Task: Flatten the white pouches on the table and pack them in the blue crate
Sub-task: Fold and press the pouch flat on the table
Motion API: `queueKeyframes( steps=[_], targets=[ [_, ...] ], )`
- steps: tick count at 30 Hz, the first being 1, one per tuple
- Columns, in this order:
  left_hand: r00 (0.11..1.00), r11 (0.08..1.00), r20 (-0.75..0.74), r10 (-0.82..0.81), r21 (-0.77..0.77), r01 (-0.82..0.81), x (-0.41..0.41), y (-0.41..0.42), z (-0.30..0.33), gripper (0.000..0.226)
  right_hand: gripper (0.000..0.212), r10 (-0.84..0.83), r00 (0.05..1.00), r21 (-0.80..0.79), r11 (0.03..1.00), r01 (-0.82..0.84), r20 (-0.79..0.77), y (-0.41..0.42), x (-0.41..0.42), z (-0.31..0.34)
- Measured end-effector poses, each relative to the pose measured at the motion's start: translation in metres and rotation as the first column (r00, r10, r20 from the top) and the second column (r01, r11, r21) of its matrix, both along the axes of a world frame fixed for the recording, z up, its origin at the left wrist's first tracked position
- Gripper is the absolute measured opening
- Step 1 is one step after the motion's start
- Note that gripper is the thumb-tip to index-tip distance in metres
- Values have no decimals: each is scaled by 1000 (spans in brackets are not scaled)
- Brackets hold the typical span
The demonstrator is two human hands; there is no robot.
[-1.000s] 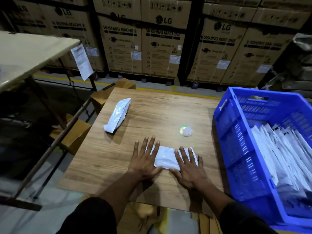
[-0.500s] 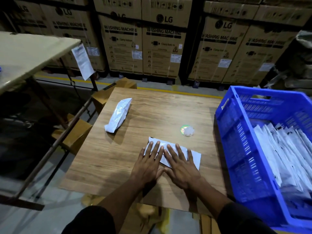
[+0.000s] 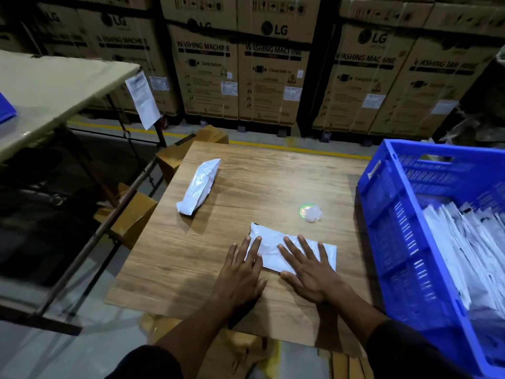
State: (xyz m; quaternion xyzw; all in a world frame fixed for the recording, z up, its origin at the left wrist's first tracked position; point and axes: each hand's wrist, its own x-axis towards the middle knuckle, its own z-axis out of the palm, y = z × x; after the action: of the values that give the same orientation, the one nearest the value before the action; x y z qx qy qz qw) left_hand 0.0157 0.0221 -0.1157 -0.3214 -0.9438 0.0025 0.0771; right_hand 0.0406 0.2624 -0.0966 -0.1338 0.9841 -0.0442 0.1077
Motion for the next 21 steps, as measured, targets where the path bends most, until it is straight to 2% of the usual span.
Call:
queueKeyframes(
  steps=[2, 4, 6, 8, 11, 14, 21],
  targets=[
    [997, 999, -76, -12, 44, 15, 1, -1, 3, 42, 77, -37, 999, -133, 990, 40, 20, -3, 1, 4],
    [986, 993, -169, -6, 116, 26, -1, 1, 9, 32, 81, -106, 994, -231, 968, 97, -29, -10, 4, 5],
    [970, 975, -242, -10, 215, 63, -4, 11, 12, 21, 79, -146, 981, -223, 968, 116, -128, -19, 4, 5],
    [962, 954, -271, -39, 276, 117, -10, 24, 10, 13, 79, -152, 976, -195, 973, 121, -154, -28, 2, 3],
    [972, 941, -216, -92, 299, 156, -20, 39, 2, 36, 72, -113, 990, -116, 988, 102, -88, -35, 0, -6],
    [994, 965, -102, -43, 254, 68, -22, 38, -8, 51, 61, -108, 988, -77, 992, 100, -107, -32, 2, -15],
    [1000, 959, 13, 19, 282, -22, -16, 30, -18, 52, 63, -114, 984, -29, 993, 111, -137, -30, 4, -18]
  ],
)
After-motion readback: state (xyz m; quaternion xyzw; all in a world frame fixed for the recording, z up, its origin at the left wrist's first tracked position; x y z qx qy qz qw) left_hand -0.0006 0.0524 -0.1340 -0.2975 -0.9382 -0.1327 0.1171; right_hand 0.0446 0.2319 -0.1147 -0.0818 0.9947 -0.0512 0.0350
